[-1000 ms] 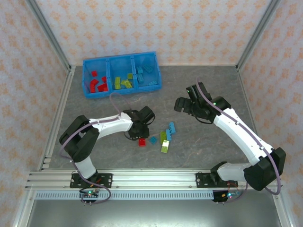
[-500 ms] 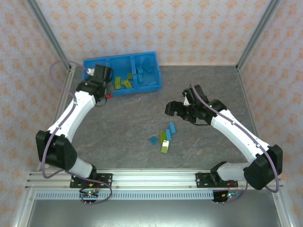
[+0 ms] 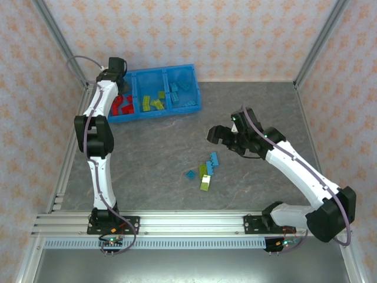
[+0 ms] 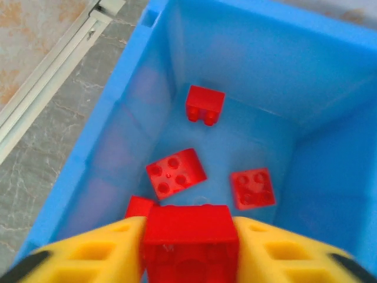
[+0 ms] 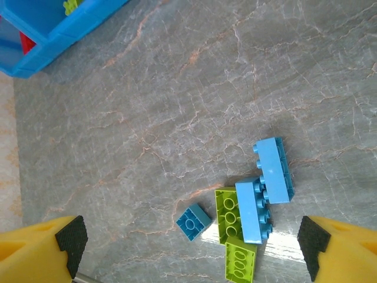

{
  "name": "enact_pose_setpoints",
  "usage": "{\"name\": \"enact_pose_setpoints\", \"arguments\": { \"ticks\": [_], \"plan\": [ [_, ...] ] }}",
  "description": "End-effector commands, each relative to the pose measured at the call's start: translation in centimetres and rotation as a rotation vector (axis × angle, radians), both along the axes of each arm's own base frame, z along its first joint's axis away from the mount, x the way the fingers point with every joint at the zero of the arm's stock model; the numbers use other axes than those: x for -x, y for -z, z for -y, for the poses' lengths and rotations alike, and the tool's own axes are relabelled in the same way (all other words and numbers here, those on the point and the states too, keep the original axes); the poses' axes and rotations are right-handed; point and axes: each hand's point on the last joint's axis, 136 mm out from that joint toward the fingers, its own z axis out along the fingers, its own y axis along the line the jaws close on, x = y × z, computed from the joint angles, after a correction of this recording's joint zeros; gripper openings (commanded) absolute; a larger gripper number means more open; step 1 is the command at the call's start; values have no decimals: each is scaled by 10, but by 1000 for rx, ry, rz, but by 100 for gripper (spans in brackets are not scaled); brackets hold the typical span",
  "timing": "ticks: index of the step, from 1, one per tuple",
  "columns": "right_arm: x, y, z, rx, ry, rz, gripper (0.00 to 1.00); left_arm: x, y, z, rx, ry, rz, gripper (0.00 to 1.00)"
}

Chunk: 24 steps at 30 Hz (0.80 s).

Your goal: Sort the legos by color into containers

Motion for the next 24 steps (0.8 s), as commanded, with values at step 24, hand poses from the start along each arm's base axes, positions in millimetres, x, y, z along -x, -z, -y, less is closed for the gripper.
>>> {"name": "enact_pose_setpoints", "arguments": {
  "ticks": [24],
  "plan": [
    [-11,115,-5,280,31,-215,76,273,-137,252,129,1108,254,53]
  ]
}}
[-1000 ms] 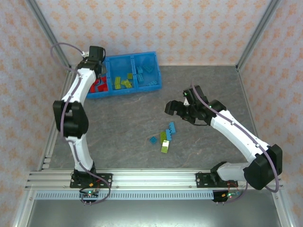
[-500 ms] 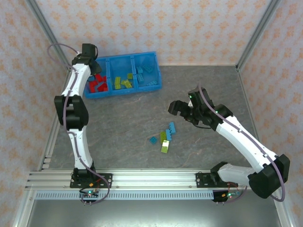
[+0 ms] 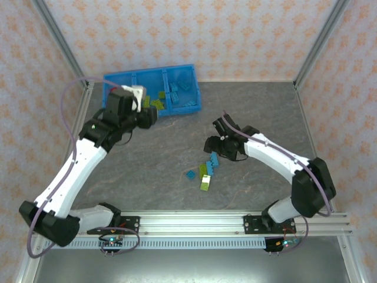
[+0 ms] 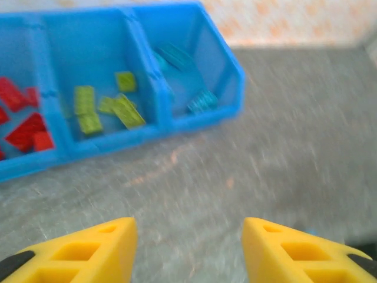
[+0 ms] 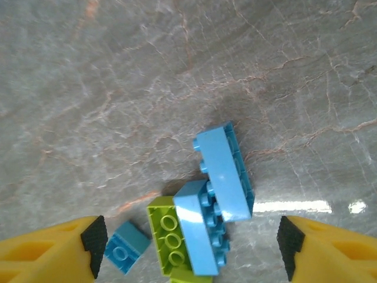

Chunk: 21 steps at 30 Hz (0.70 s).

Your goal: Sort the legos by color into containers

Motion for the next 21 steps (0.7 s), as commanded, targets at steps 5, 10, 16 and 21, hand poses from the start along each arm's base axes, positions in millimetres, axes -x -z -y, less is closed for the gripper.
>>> {"name": "enact_pose_setpoints", "arguments": {
  "ticks": [5,10,16,21],
  "plan": [
    [-14,46,-3,84,21,-58,70,55,31,38,-56,455,90,61],
    [-18,65,18,225,71,-76,47,46,41,41,-69,456,69,77],
    [-37,6,16,156,105,93,23,40,51,30,-108,398,79,85],
    [-73,-104,-13,-19,53,451,23,32,44,4,-168,245,146,87]
  ]
}}
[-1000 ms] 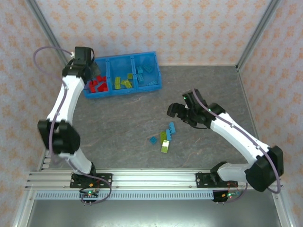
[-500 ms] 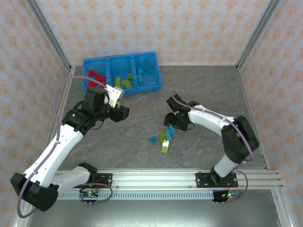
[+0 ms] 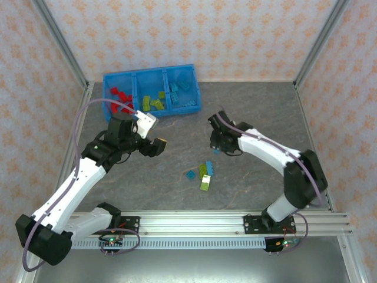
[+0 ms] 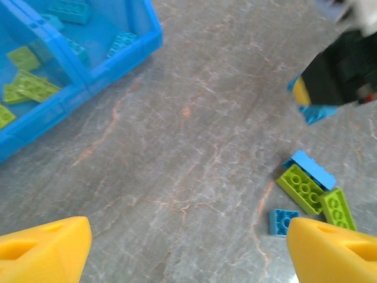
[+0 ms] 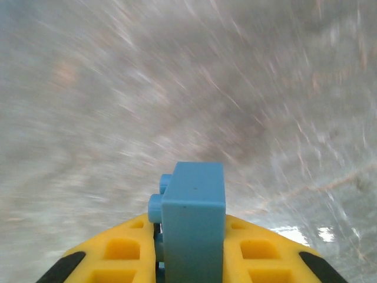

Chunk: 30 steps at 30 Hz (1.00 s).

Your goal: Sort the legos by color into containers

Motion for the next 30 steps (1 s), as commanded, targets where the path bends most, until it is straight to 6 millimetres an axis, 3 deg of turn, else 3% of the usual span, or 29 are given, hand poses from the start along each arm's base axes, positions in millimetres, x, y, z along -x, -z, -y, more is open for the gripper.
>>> {"name": "enact_pose_setpoints", "arguments": {
  "ticks": [1,4,7,12,18,22,24,27,30],
  "plan": [
    [-37,-97,-26,-107,-63,342,24,-15,-16,-24,-38,-139,113,88],
    [-64,-122,-53,-129,-133,449,23,-22,-11,-45,-91,-242,110,88],
    [-103,-119,-78,-52,-185,482,23,-23,-6,-58,-139,-299,105,88],
    [-181,-88,-105,159,-188,488,21,-19,-13,-66,-153,-314,146,88],
    [-244,-44,-123,261,-178,458,21,-17,-16,-78,-164,-364,182,89],
    [-261,-31,-131,248,-189,460,35,-22,-17,-83,-138,-423,196,89],
    [-260,-34,-135,217,-205,457,57,-27,-18,-95,-111,-528,204,89],
    [-252,-55,-136,173,-228,459,64,-31,-11,-117,-76,-693,183,94],
    [-235,-88,-133,129,-235,463,65,-34,-4,-122,-57,-728,148,88]
  ]
}}
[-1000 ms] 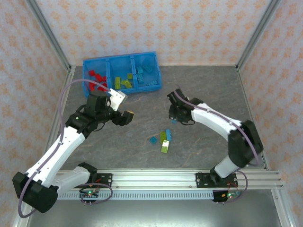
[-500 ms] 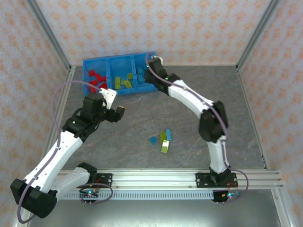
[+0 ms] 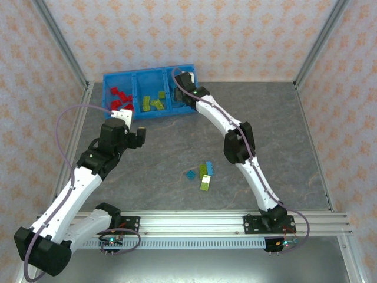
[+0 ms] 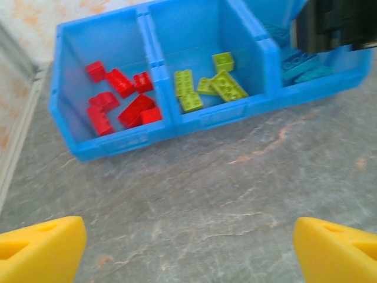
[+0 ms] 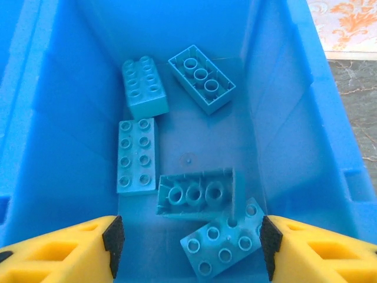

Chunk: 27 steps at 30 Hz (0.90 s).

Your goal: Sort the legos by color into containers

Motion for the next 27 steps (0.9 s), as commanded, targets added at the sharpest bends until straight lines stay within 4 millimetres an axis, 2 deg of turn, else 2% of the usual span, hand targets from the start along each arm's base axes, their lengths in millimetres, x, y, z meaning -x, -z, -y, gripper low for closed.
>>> {"name": "enact_pose_setpoints", "arguments": {
  "ticks": [1,3,6,9,11,13,15,18,21,24,27],
  "plan": [
    [26,-85,4,-84,-38,48,65,-7,-2,-16,59,-138,30,86],
    [46,-108,12,-105,-54,31,65,-8,2,-15,78,-148,5,83],
    [87,-128,28,-114,-87,-28,65,-8,7,-5,112,-111,-32,82],
    [133,-126,55,-113,-63,-82,65,-9,7,6,126,-41,-42,82],
    [165,-119,76,-132,-22,-118,66,-8,7,23,131,72,-52,82],
    [196,-97,95,-156,26,-175,66,-4,7,50,167,239,-57,80],
    [226,-70,108,-181,56,-240,66,9,3,92,259,489,-63,80],
    [261,-36,120,-182,104,-345,66,29,-2,135,367,750,-100,80],
    [288,-5,107,-235,89,-454,66,40,11,152,374,856,-214,80],
    [306,23,93,-297,99,-553,65,42,13,159,382,892,-261,80],
    [314,48,101,-294,183,-588,64,42,12,157,372,885,-247,82]
  ]
}}
